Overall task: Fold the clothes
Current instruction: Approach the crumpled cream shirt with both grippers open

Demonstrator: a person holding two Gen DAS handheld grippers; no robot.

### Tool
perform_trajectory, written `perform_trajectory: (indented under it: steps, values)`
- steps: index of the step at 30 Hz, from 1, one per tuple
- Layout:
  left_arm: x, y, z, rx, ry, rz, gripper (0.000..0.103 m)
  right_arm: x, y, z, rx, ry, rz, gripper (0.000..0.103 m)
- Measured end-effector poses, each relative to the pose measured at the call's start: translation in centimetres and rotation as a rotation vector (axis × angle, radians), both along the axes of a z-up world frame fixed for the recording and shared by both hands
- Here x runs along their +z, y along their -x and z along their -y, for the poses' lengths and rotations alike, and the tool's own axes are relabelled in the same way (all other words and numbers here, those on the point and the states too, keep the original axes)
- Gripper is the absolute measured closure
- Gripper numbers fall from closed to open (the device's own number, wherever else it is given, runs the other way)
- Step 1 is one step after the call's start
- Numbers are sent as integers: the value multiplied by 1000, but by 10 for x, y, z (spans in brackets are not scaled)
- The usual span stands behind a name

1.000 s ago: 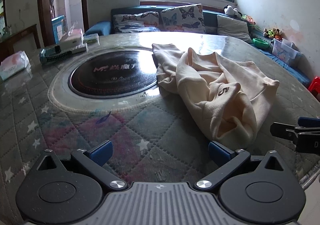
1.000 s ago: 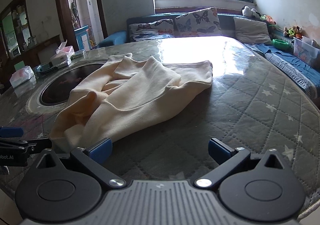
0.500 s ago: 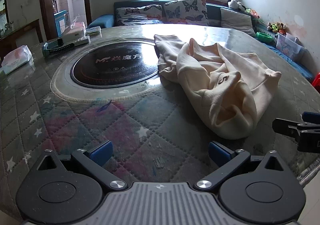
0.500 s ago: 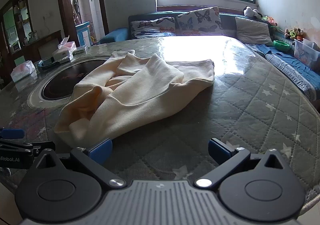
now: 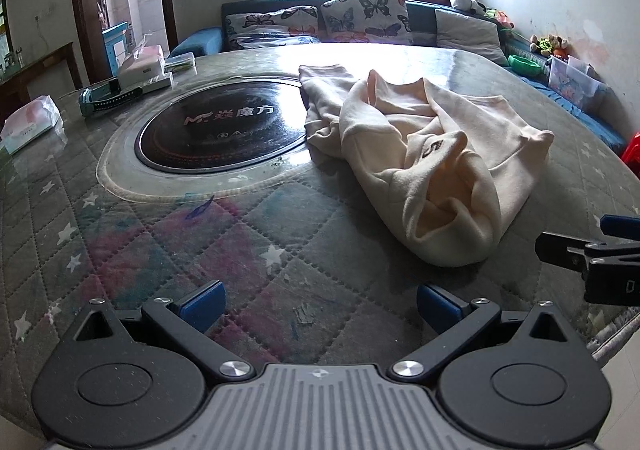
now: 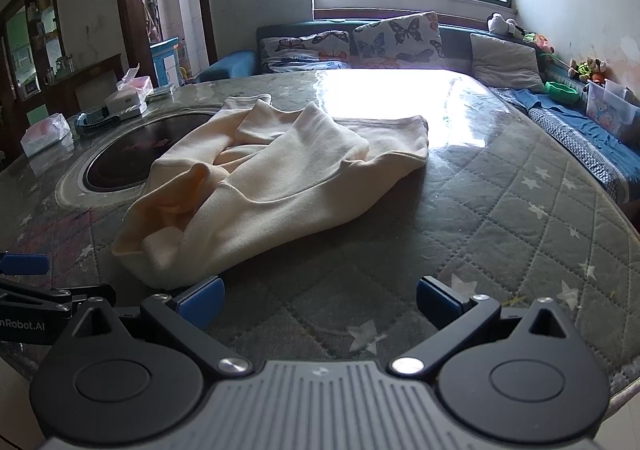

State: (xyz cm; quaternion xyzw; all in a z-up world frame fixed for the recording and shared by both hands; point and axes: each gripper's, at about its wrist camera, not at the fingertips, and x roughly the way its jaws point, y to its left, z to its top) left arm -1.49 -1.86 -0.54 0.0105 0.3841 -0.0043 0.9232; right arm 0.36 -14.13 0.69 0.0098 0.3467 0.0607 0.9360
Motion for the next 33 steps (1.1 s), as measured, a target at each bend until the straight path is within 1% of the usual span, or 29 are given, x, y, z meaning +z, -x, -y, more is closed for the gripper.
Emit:
perform_trajectory:
  steps: [5, 18, 33]
  values:
    - [-1, -1, 1, 3, 1, -18, 0, 0, 1, 0, 0, 1, -1, 0]
    - [0, 0, 11, -23, -24, -23, 0, 0, 1, 0, 2, 0, -6, 0]
    - [2, -6, 13, -42, -33, -26, 0, 2, -5, -6, 20, 6, -9, 0]
